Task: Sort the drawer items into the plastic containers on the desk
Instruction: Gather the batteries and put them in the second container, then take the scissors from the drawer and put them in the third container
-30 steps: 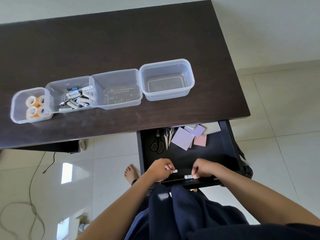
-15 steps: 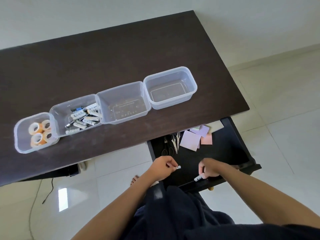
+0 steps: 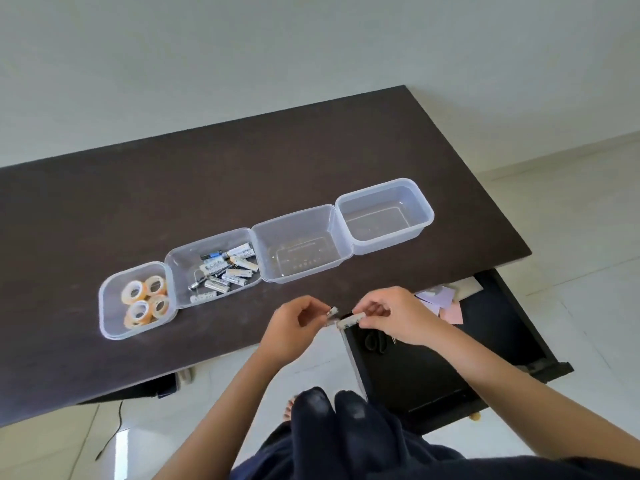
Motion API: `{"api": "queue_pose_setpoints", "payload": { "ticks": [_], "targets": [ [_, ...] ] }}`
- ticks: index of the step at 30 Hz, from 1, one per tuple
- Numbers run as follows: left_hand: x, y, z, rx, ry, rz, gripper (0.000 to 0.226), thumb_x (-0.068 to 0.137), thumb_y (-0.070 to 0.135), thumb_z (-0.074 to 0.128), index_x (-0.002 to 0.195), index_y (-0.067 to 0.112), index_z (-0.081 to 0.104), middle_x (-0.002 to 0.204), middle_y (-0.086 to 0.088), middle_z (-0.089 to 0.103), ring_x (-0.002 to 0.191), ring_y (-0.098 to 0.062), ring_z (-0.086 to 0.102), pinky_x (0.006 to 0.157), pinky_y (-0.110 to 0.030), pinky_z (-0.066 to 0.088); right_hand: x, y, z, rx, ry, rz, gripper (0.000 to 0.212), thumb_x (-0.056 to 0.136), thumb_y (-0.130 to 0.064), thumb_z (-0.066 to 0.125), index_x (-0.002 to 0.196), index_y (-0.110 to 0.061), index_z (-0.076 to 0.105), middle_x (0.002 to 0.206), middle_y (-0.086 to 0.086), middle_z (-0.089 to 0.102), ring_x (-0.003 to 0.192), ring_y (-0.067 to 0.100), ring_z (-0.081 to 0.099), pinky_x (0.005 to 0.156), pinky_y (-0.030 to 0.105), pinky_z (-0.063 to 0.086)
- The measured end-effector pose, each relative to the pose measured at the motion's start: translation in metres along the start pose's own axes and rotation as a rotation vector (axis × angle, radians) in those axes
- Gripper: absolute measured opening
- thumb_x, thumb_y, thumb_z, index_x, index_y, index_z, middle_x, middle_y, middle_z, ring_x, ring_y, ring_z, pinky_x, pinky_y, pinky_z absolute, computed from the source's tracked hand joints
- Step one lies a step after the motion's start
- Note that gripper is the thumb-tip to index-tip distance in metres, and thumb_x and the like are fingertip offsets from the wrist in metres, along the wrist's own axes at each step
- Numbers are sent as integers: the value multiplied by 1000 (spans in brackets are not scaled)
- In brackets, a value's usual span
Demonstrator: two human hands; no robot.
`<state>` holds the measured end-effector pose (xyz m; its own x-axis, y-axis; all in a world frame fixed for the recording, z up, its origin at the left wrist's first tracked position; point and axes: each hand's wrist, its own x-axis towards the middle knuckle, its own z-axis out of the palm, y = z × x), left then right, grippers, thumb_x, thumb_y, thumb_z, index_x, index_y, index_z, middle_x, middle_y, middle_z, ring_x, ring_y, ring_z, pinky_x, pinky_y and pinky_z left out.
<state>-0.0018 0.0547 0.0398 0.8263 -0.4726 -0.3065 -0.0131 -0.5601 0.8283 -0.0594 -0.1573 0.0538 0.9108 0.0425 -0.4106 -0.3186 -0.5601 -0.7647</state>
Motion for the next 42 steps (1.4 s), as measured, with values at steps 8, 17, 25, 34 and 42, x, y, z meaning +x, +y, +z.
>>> {"api": "queue_pose_setpoints", "payload": {
  "ticks": [8, 17, 25, 34, 42],
  "targets": [
    [-3, -38, -128, 202, 414, -88, 9, 87, 14, 63, 90, 23, 66, 87, 10, 66, 74, -7, 59, 65, -17, 43, 97, -135, 60, -128, 43, -278, 21, 86, -16, 68, 107, -16, 70, 92, -1, 67, 78, 10, 60, 74, 19, 48],
    [11, -69, -157, 279, 402, -208, 19, 88, 15, 59, 106, 17, 65, 108, 3, 68, 98, -18, 63, 85, -30, 48, 141, -154, 101, -230, 36, -325, 34, 91, -8, 60, 124, -14, 61, 125, 7, 61, 110, 23, 58, 92, 30, 46],
    [-5, -54, -84, 213, 425, 125, 16, 87, 7, 59, 100, 11, 66, 99, 2, 64, 88, -6, 58, 81, -18, 47, 78, -73, 80, -144, 386, -509, 13, 86, -12, 62, 96, -9, 69, 91, 4, 64, 86, 17, 60, 76, 26, 52],
    [-13, -25, 61, 205, -14, 208, 16, 90, 16, 55, 102, 18, 65, 95, 8, 61, 80, 3, 53, 76, -8, 44, -21, 75, 64, -301, 211, -102, 22, 89, -25, 56, 107, -18, 66, 104, -3, 58, 102, 12, 53, 85, 26, 46],
    [15, -9, 165, 331, -227, -5, 40, 91, 29, 54, 130, 19, 49, 136, 0, 41, 123, -16, 44, 104, -25, 39, -46, 160, 3, -458, 11, 186, 44, 89, -32, 55, 131, -22, 48, 134, 0, 45, 126, 19, 40, 99, 36, 43]
  ]
}}
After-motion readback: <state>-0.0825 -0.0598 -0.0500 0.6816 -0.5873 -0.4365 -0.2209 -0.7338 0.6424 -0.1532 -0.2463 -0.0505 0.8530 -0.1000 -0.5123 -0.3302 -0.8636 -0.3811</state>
